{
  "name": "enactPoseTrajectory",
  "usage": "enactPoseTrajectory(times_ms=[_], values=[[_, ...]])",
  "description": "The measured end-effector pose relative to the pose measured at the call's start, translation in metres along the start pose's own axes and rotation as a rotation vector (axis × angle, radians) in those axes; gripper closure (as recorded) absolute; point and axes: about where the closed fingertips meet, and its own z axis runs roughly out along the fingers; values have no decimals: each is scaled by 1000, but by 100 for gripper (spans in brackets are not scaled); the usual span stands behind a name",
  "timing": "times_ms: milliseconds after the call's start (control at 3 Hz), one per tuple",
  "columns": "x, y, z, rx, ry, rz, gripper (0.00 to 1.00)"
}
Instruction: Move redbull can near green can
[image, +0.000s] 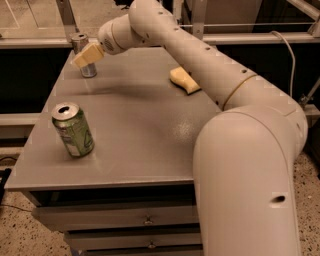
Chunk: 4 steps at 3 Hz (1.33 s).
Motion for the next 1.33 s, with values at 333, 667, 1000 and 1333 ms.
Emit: enactPoseTrajectory(times_ms=[333,667,1000,1333], values=[[1,-1,29,-11,-11,23,0],[6,-1,45,-19,-19,49,16],[10,-7,44,-11,-32,70,48],[11,-12,36,-8,-45,76,70]])
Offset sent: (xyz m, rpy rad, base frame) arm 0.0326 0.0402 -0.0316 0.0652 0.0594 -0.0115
